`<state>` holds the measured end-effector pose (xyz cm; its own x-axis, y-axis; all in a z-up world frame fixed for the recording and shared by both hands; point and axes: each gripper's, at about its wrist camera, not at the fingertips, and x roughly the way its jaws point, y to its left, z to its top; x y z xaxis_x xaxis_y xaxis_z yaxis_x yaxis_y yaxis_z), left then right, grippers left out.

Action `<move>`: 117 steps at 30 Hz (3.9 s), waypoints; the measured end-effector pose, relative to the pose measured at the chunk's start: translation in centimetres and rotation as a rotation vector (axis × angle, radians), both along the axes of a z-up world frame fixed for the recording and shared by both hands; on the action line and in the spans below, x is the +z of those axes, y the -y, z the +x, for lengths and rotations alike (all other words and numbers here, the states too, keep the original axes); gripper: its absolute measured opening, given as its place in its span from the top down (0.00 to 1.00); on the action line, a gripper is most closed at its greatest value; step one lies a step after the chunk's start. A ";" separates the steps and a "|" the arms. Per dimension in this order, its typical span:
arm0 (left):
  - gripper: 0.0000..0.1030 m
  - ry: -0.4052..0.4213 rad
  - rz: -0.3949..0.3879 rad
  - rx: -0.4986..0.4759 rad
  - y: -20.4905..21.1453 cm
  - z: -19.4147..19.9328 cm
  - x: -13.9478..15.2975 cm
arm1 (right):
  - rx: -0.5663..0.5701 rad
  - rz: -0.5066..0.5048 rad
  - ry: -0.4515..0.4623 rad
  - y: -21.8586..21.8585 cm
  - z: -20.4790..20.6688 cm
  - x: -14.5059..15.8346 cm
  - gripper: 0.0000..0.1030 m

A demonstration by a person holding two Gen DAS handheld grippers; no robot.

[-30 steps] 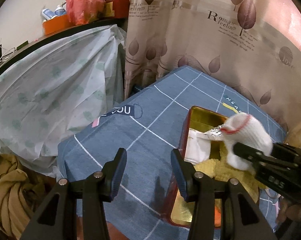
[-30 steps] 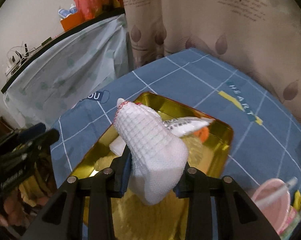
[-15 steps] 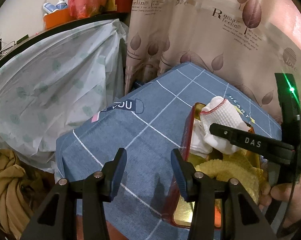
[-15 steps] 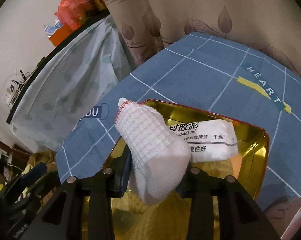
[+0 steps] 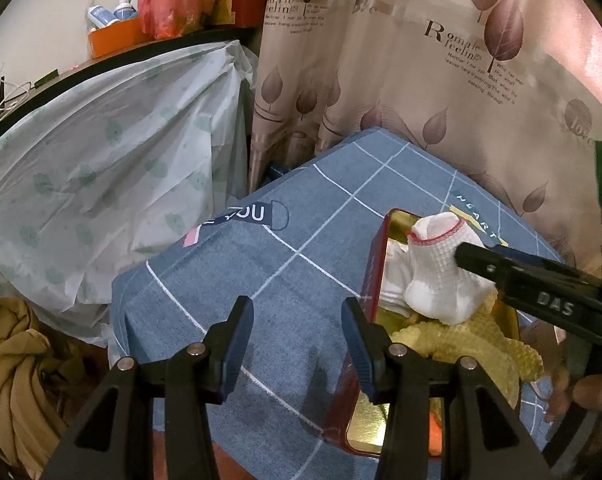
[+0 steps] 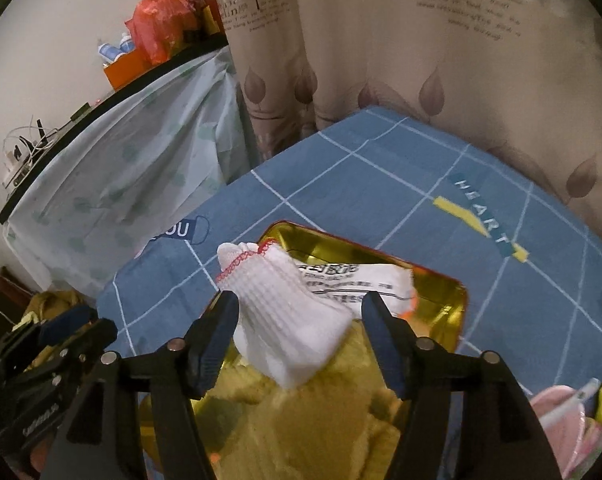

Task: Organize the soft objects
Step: 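Carry the white sock over the gold tray and open the right tool, then grasp the clear bag of cotton swabs with the right tool, then grasp the pink-green striped towel with the left tool while the right holds the swab bag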

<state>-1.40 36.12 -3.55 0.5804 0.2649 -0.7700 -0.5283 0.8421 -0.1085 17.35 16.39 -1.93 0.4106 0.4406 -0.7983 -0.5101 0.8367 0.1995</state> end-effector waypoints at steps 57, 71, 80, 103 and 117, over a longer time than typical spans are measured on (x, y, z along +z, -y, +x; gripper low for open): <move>0.55 -0.057 0.100 -0.351 13.8 3.8 2.4 | -0.312 -0.169 0.089 36.3 -1.5 -3.8 0.41; 0.55 -0.070 0.103 -0.610 25.1 7.4 2.8 | -0.339 -0.036 0.115 38.4 -2.1 -3.1 0.77; 0.55 -0.057 0.067 -0.752 31.1 8.2 2.6 | -0.442 -0.031 0.177 40.2 -5.5 0.4 0.82; 0.55 -0.191 0.060 -0.931 41.9 12.8 -4.5 | -0.739 -0.080 0.039 47.1 -14.4 -4.9 0.83; 0.75 -0.224 0.041 -0.868 41.9 15.4 -7.0 | -0.727 -0.046 0.066 46.7 -15.0 -6.8 0.82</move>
